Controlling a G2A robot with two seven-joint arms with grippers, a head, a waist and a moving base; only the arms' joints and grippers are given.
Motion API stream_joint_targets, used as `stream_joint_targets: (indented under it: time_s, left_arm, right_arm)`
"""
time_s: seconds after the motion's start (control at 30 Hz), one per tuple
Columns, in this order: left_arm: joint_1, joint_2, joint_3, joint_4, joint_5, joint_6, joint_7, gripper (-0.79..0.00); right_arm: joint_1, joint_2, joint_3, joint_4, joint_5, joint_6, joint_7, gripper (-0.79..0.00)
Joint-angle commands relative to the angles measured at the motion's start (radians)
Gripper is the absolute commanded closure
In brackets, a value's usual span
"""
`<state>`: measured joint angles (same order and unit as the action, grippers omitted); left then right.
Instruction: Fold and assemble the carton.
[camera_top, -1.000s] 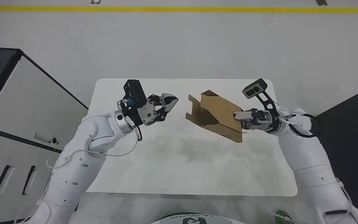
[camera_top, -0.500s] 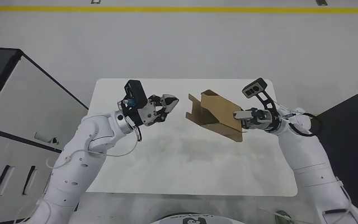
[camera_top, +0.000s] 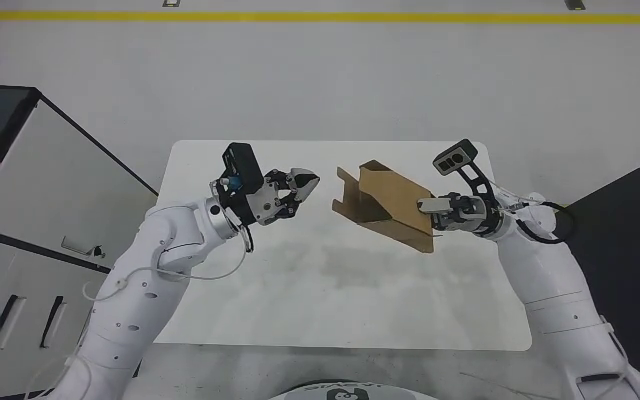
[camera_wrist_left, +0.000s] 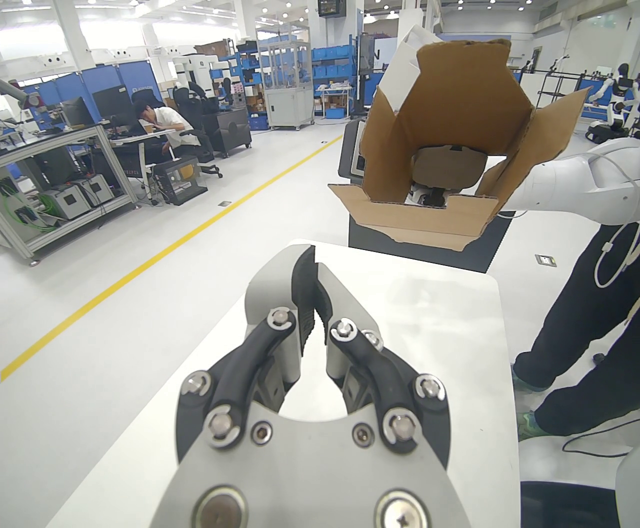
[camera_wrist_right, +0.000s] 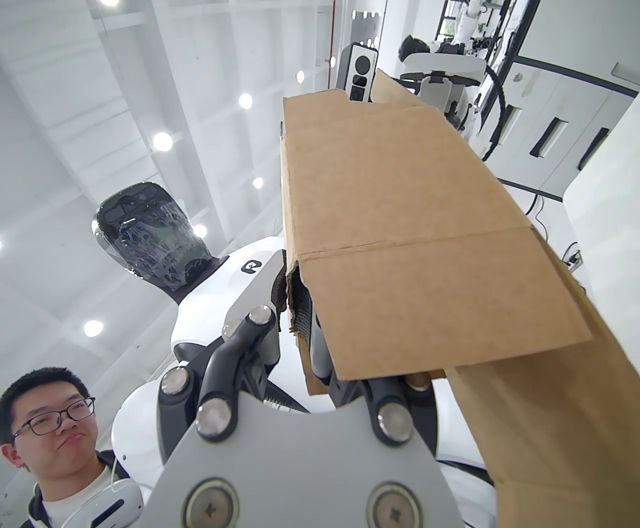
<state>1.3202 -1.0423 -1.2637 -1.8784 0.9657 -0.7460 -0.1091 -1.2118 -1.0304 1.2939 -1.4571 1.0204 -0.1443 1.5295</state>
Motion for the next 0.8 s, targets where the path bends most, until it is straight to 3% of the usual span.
stream_joint_targets:
  time_s: [0.0, 0.3, 0.77]
  left_arm:
    - [0.004, -0.001, 0.001, -0.002, -0.004, 0.008, 0.003, 0.000]
    - [0.026, -0.003, 0.037, -0.062, -0.009, -0.008, -0.005, 0.000]
    - [-0.009, -0.014, 0.090, -0.056, 0.002, 0.004, 0.014, 0.000]
  right_arm:
    - [0.000, 0.000, 0.000, 0.000, 0.000, 0.000, 0.000, 0.000]
    - [0.000, 0.000, 0.000, 0.000, 0.000, 0.000, 0.000, 0.000]
    - [0.000, 0.000, 0.000, 0.000, 0.000, 0.000, 0.000, 0.000]
